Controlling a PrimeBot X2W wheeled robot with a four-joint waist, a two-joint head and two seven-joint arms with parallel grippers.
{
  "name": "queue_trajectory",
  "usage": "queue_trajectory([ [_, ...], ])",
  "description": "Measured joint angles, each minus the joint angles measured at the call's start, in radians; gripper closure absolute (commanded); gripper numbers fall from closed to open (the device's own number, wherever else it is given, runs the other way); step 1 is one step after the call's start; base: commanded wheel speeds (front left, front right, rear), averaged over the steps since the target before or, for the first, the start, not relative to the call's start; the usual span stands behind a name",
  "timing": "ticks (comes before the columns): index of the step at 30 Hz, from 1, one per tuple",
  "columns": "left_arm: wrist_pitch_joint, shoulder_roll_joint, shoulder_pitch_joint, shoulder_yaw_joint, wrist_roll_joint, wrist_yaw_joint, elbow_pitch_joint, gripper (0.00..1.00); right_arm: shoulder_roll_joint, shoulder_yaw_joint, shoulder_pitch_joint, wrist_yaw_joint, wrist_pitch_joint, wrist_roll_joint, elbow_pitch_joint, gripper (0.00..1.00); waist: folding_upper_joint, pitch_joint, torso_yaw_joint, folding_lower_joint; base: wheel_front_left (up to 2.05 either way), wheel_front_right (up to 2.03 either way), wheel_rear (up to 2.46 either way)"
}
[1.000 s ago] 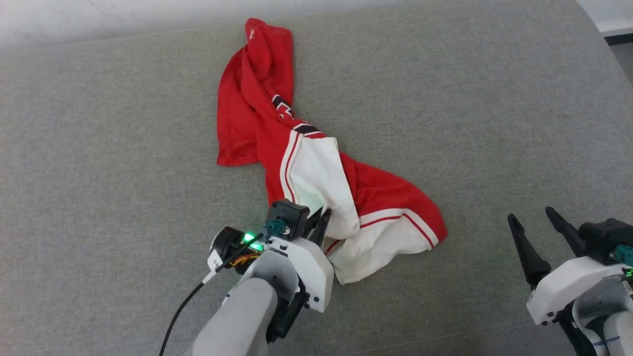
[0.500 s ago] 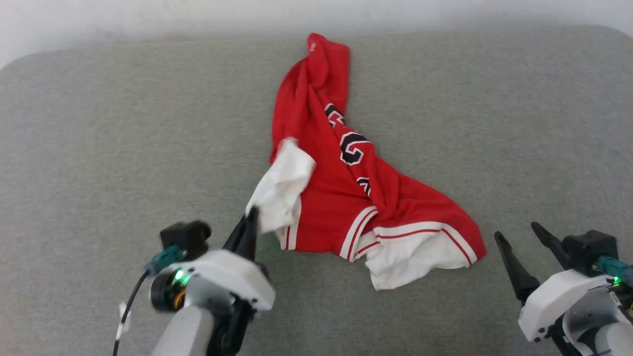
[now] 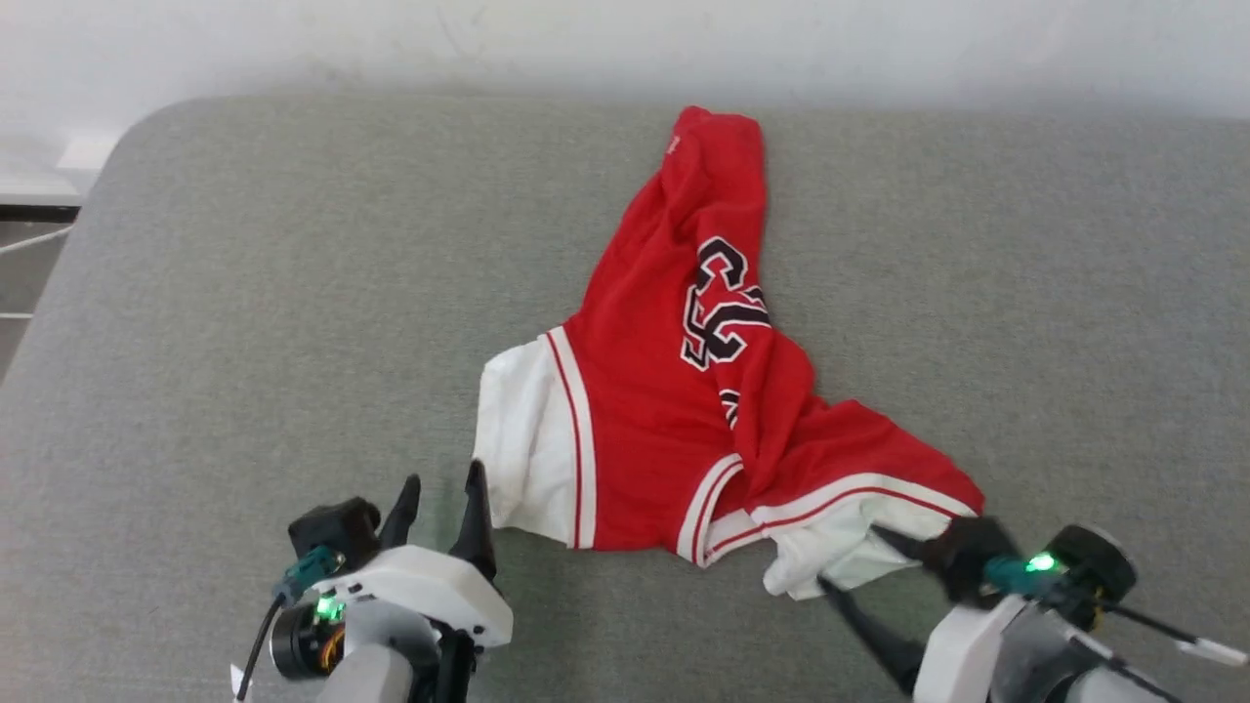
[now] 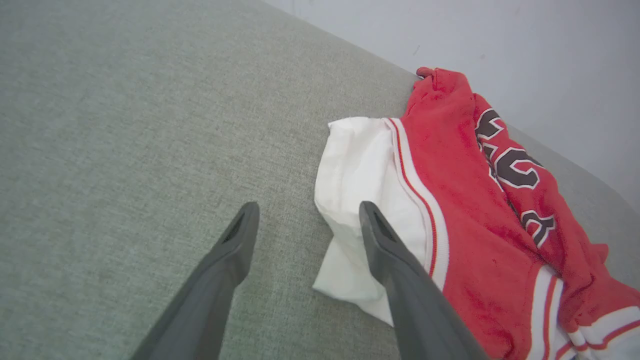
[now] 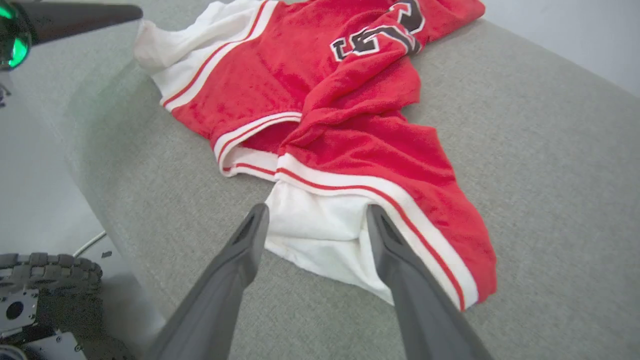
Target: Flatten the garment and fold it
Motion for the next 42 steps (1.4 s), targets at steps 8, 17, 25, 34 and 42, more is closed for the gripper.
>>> queue_trajectory([
  [8,-0.075,0.003,-0.028,-0.041,0.076,-0.028,-0.033,0.0,-0.095,0.234,-0.123,0.0,0.098,0.052,0.083,0.0,0.0,-0.008,0.066,0.0,0.0,0.0,0.0],
  [17,-0.091,-0.002,-0.03,-0.053,0.111,-0.034,-0.061,0.0,-0.088,0.325,-0.226,0.0,0.127,0.055,0.258,0.0,0.0,0.022,0.139,0.0,0.0,0.0,0.0],
  [25,-0.092,-0.009,-0.03,-0.039,0.113,-0.034,-0.069,0.0,-0.076,0.351,-0.275,0.009,0.098,0.073,0.323,0.0,0.0,0.069,0.165,-0.0002,0.0,0.0,0.0],
  [34,-0.092,-0.007,-0.03,-0.003,0.123,-0.034,-0.075,0.0,-0.057,0.355,-0.316,0.008,-0.001,0.076,0.353,1.0,0.0,0.074,0.108,0.0006,0.0,0.0,0.0],
  [42,-0.092,0.007,-0.002,0.045,0.13,-0.034,-0.074,0.0,-0.102,0.258,-0.272,0.0,-0.074,0.115,0.141,1.0,0.0,0.042,0.02,0.0004,0.0,0.0,0.0],
])
